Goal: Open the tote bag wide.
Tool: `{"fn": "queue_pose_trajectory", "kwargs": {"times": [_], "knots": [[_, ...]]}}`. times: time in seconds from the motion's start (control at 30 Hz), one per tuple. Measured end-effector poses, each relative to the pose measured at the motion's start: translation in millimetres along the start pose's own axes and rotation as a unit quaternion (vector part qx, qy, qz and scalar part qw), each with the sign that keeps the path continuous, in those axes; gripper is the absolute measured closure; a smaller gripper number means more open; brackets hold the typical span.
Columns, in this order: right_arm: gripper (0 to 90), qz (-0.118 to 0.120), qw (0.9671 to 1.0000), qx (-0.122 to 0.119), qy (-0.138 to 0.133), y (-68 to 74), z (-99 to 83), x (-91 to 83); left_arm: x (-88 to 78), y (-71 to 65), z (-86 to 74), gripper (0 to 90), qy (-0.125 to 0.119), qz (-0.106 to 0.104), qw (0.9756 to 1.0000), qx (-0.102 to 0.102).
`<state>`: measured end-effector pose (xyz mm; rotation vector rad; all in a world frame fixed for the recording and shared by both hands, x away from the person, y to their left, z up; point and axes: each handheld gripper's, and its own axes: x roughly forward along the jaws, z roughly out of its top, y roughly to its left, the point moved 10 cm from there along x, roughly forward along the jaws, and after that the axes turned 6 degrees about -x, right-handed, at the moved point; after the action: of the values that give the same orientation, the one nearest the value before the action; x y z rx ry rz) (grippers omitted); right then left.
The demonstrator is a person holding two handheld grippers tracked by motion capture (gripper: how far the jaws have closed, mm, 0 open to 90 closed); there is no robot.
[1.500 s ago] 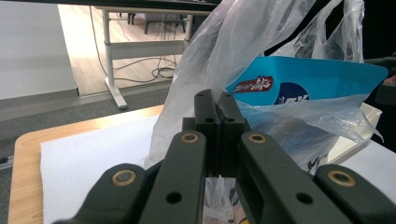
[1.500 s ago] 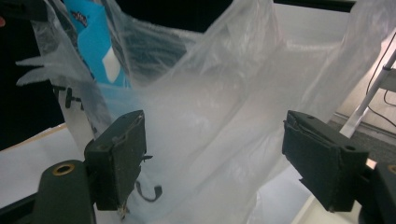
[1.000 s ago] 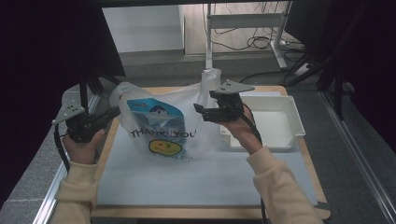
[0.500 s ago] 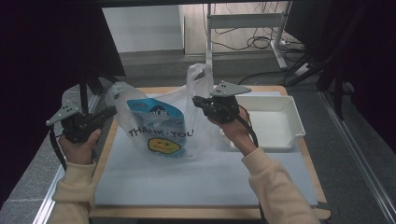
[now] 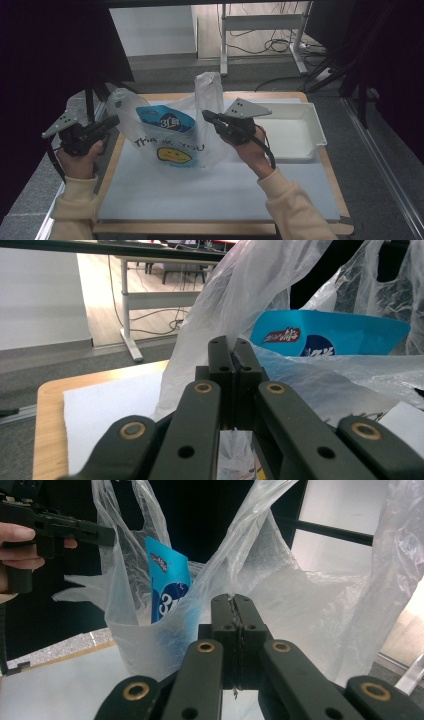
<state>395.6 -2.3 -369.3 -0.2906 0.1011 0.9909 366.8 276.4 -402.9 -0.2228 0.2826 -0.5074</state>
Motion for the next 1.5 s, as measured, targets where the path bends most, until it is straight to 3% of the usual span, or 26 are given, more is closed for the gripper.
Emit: {"fn": "queue_pose_trajectory", "kwargs": {"times": [0.3, 0.5, 0.83, 1.2, 1.5], "knots": [[88.7, -0.005, 0.9999, -0.006, -0.01, 2.4, -5.9, -4.9, -9.3, 2.6, -6.3, 90.0, 0.006, 0.009, 0.9999, 0.0], [88.7, 0.003, 0.9999, -0.002, -0.01, 9.2, -18.0, -9.7, -14.0, 0.4, -11.4, 90.0, 0.013, 0.017, 0.9998, 0.003], [88.6, -0.001, 1.0, -0.004, -0.001, 10.4, -33.8, -10.2, -10.3, 0.7, -27.0, 90.0, 0.033, 0.023, 0.9992, 0.0], [88.6, 0.018, 0.9994, 0.026, 0.013, 12.1, -66.4, -6.0, -6.4, 12.0, -53.8, 90.0, 0.066, 0.049, 0.9964, -0.016], [88.6, 0.02, 0.9993, 0.023, 0.02, 16.0, -70.0, -3.8, -2.4, 15.3, -65.5, 90.0, 0.081, 0.047, 0.9953, -0.025]]}}
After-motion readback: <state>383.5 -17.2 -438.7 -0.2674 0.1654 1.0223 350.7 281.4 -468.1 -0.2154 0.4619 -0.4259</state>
